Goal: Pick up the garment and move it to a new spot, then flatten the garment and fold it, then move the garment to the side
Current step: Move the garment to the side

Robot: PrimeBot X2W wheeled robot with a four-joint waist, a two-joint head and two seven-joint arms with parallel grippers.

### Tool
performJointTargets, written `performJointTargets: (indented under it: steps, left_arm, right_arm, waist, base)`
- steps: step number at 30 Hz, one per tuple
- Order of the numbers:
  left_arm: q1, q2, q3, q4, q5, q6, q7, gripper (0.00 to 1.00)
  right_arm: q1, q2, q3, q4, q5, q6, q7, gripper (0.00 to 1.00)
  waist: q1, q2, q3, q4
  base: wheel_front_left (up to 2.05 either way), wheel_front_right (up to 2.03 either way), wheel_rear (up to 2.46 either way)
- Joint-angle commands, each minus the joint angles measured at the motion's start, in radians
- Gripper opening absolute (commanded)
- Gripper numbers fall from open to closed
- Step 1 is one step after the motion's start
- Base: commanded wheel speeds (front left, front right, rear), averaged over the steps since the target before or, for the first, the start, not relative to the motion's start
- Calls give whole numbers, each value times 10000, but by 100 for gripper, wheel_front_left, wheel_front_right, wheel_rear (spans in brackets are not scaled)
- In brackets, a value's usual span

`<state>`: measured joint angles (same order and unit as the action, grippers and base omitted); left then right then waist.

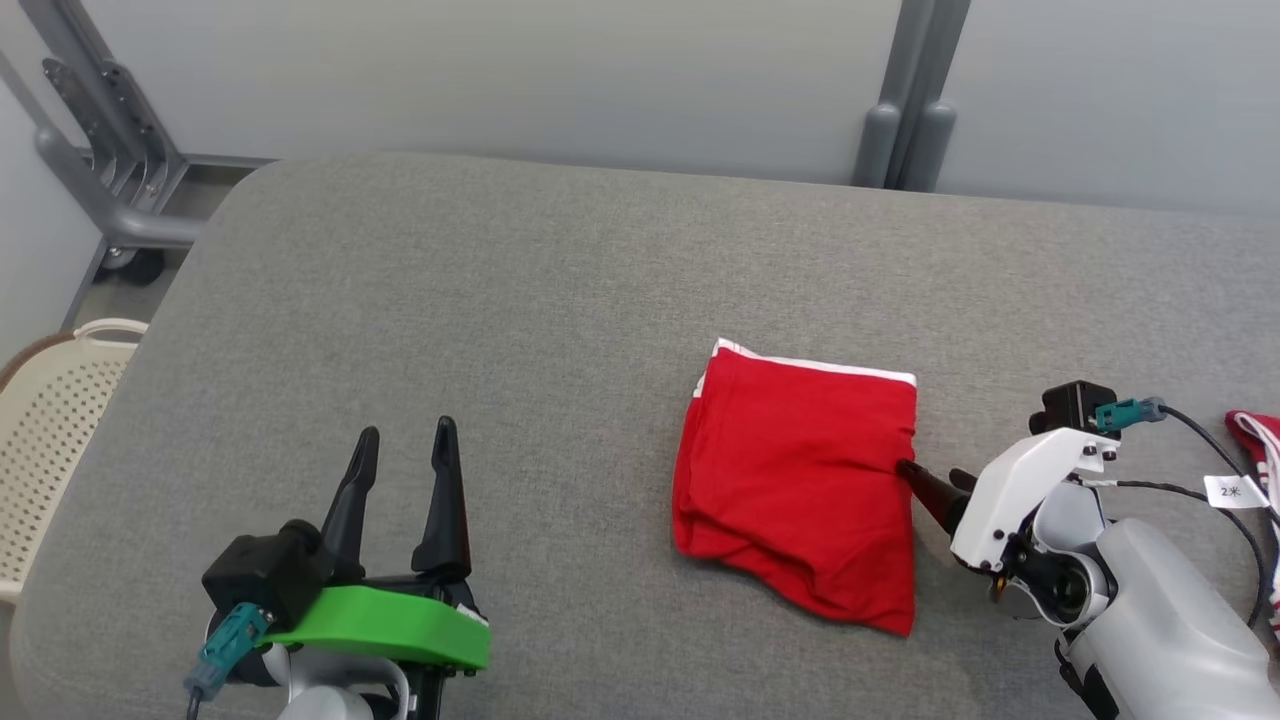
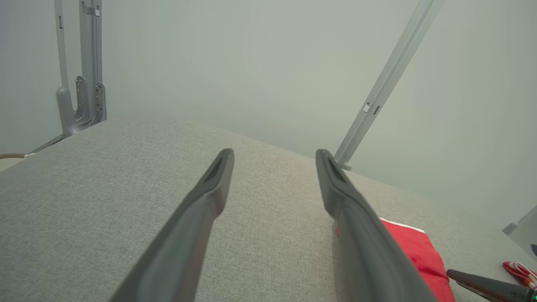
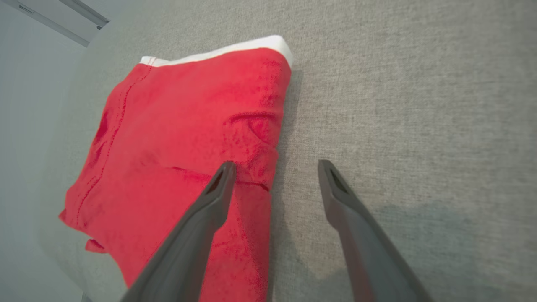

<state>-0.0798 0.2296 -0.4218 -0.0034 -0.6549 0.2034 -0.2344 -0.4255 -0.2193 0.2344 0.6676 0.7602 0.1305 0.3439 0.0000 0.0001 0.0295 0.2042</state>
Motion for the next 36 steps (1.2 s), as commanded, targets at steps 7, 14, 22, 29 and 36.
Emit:
performJointTargets:
  steps: [7,14,22,29,36]
  left_arm:
    - [-364,-56,48,36,100,-69,-82,100]
    - [-426,-68,84,86,113,-59,-119,100]
    - [-469,-50,100,122,123,-50,-147,100]
    - [-496,54,156,-117,214,29,-179,100]
    - [-419,21,57,-385,227,68,-125,100]
  right_arm:
    - [-336,-52,440,700,900,2,92,100]
    - [-455,-147,1144,557,1766,2,-147,37]
    - [-798,-604,2013,449,2069,2,-832,0]
    - [-1195,-1145,2718,85,2226,2,-959,0]
    - [-1329,-2081,3371,-612,2155,2,-346,0]
  waist:
    - [0,-1,628,574]
    - [0,-1,747,535]
    - [0,-1,709,224]
    - [0,-1,602,-623]
    - [0,-1,307,-2192]
  base:
    - [0,0,0]
    - [0,0,0]
    - [0,0,0]
    - [0,0,0]
    - [0,0,0]
